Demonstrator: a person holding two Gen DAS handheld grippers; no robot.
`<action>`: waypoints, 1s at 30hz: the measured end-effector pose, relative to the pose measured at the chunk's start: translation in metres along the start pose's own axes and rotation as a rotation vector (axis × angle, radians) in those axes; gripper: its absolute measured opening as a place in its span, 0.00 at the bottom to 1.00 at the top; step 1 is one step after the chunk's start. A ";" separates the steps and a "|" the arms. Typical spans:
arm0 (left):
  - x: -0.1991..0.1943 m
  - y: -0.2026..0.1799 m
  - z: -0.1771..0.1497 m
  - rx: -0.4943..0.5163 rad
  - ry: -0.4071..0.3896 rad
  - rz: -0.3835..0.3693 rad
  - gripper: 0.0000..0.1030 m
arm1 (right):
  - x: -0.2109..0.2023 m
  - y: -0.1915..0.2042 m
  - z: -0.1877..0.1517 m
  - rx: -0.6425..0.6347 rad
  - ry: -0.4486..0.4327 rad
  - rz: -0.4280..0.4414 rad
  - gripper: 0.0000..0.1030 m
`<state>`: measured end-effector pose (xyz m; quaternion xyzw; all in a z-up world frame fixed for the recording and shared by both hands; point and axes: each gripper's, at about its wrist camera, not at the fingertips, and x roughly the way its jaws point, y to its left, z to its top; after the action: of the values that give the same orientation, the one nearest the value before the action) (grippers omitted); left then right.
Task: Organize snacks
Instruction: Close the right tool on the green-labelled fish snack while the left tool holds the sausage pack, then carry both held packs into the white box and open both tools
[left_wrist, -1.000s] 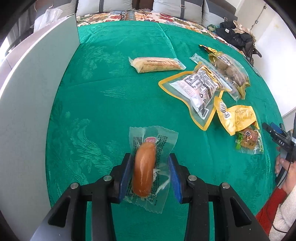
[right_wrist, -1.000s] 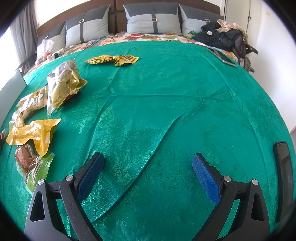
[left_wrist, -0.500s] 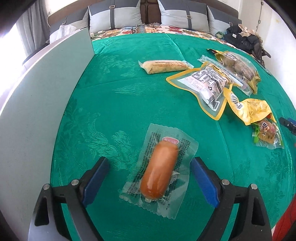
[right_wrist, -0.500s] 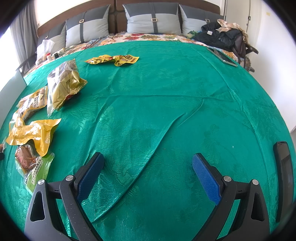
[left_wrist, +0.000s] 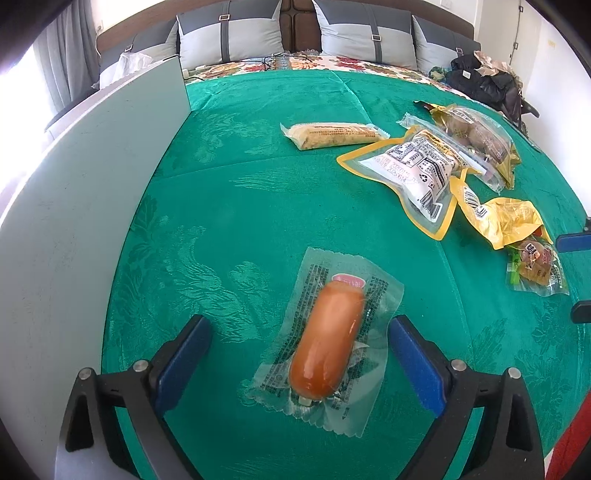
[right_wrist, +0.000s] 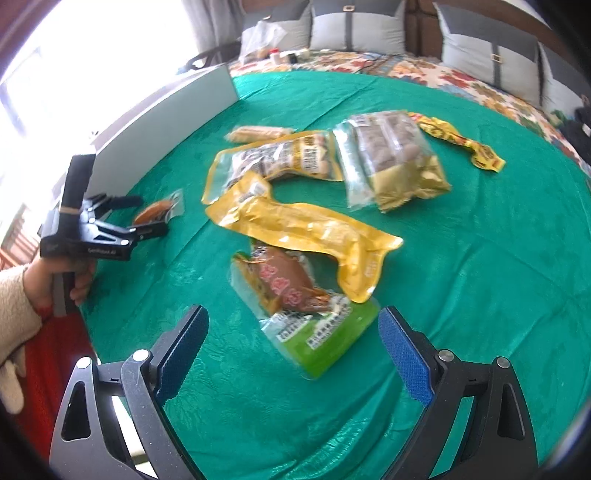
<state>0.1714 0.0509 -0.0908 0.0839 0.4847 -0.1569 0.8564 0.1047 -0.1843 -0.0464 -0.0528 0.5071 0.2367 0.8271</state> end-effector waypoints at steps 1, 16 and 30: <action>-0.001 -0.001 0.001 0.009 0.005 -0.005 0.82 | 0.015 0.007 0.008 -0.041 0.057 0.001 0.91; -0.027 0.003 -0.011 -0.005 -0.062 -0.118 0.38 | 0.007 0.008 0.000 0.105 0.136 -0.064 0.49; -0.063 0.026 -0.017 -0.198 -0.120 -0.321 0.38 | -0.007 -0.022 -0.022 0.434 0.048 -0.012 0.49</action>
<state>0.1366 0.0918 -0.0453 -0.0886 0.4529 -0.2475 0.8519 0.0943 -0.2133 -0.0540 0.1180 0.5653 0.1156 0.8082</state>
